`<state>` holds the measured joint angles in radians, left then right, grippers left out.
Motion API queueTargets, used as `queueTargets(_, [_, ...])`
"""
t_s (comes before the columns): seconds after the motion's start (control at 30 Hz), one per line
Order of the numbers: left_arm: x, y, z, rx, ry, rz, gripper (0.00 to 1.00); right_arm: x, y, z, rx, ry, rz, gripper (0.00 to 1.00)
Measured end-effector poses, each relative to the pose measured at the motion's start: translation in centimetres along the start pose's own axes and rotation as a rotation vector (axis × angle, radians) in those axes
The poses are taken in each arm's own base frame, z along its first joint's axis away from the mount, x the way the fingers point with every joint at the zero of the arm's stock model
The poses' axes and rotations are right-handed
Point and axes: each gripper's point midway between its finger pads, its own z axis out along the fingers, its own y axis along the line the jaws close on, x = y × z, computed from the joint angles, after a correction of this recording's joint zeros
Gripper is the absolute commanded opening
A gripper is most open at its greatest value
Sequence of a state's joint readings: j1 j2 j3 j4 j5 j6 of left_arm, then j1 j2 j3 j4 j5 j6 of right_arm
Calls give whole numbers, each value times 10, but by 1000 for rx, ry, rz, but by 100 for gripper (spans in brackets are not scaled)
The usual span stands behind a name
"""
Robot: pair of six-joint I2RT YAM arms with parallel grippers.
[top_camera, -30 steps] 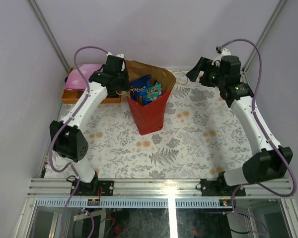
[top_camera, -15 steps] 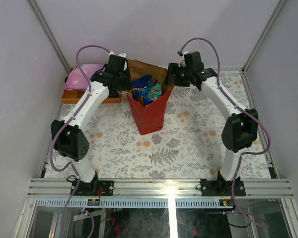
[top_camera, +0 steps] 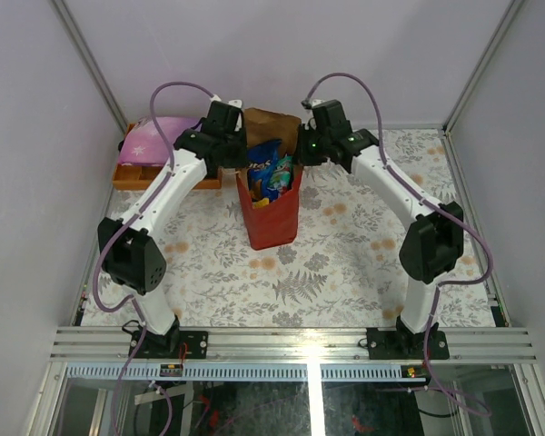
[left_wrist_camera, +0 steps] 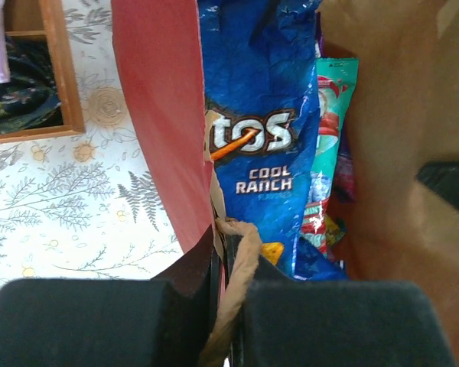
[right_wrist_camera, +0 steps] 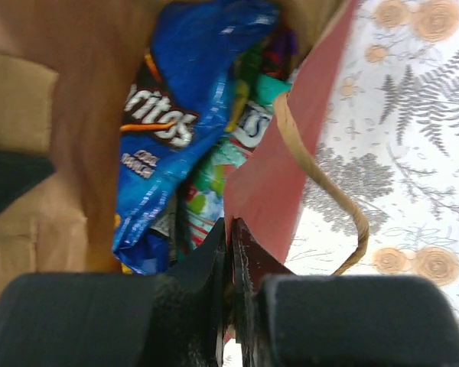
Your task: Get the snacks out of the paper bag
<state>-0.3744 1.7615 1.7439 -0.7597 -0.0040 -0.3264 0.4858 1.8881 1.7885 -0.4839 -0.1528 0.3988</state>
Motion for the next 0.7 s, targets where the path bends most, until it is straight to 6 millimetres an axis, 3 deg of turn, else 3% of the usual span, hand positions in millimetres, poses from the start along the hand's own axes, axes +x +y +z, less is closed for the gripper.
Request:
queueTargets(0.1, [7, -13, 0, 19, 15, 39, 0, 10, 22, -1, -17, 20, -32, 9])
queueTargets(0.2, [15, -22, -1, 35, 35, 81, 0, 21, 28, -2, -13, 53, -47, 9])
queueTargets(0.37, [22, -36, -4, 81, 56, 145, 0, 27, 22, -13, 15, 42, -51, 9])
queueTargets(0.5, [31, -47, -11, 156, 92, 181, 0, 45, 17, -41, 20, 42, -43, 14])
queueTargets(0.57, [37, -53, -16, 188, 113, 202, 0, 55, 17, -59, 16, 52, -45, 29])
queueTargets(0.7, [46, -68, -31, 244, 121, 238, 4, 51, 31, -96, -25, 2, -75, 89])
